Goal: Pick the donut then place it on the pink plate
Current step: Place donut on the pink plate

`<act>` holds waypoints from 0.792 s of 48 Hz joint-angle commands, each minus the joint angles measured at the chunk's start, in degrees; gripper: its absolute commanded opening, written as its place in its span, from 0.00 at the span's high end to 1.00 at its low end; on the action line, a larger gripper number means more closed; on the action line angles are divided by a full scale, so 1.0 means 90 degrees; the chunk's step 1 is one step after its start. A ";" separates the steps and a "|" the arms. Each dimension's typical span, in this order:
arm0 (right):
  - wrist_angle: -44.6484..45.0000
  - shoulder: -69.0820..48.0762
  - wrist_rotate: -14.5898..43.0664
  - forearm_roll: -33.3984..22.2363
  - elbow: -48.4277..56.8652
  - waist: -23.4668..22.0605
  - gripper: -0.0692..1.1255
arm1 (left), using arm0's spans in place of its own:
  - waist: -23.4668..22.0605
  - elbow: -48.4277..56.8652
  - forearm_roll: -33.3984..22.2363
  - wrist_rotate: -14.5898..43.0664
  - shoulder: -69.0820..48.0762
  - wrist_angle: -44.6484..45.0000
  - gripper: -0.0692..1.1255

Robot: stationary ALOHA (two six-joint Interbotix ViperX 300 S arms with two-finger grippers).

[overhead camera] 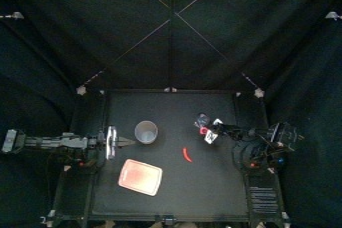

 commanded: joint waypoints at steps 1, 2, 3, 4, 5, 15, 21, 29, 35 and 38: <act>0.0010 -0.0127 0.0000 0.0000 -0.0098 -0.0010 0.27 | 0.0010 -0.0078 0.0010 0.0000 0.0029 -0.0068 0.93; 0.0020 -0.0137 0.0000 -0.0010 -0.0098 0.0000 0.29 | 0.0020 -0.0078 0.0000 0.0000 0.0039 -0.0068 0.93; 0.0010 -0.0146 0.0000 -0.0010 -0.0098 0.0010 0.31 | 0.0020 -0.0068 0.0000 0.0000 0.0039 -0.0068 0.93; 0.0010 -0.0166 0.0000 -0.0010 -0.0107 0.0020 0.32 | 0.0020 -0.0068 0.0000 0.0000 0.0029 -0.0059 0.93; 0.0010 -0.0176 0.0000 0.0000 -0.0117 0.0029 0.34 | 0.0020 -0.0049 0.0000 0.0000 0.0039 -0.0068 0.93; -0.0049 -0.0557 0.0010 0.0059 -0.0498 0.0879 0.36 | 0.0029 -0.0029 -0.0010 0.0000 0.0039 -0.0068 0.93; -0.0342 -0.0674 0.0039 0.0117 -0.0869 0.1787 0.36 | 0.0039 -0.0010 0.0010 0.0020 0.0039 -0.0068 0.93; -0.0820 -0.0342 0.0107 0.0645 -0.1504 0.2852 0.36 | 0.0039 0.0020 0.0146 0.0020 0.0029 -0.0068 0.93; -0.1162 0.0225 0.0107 0.0889 -0.2080 0.3311 0.35 | 0.0049 0.0029 0.0137 0.0020 0.0029 -0.0068 0.93; -0.1279 0.0576 0.0107 0.1064 -0.2432 0.3496 0.35 | 0.0078 0.0029 0.0117 0.0010 0.0039 -0.0059 0.93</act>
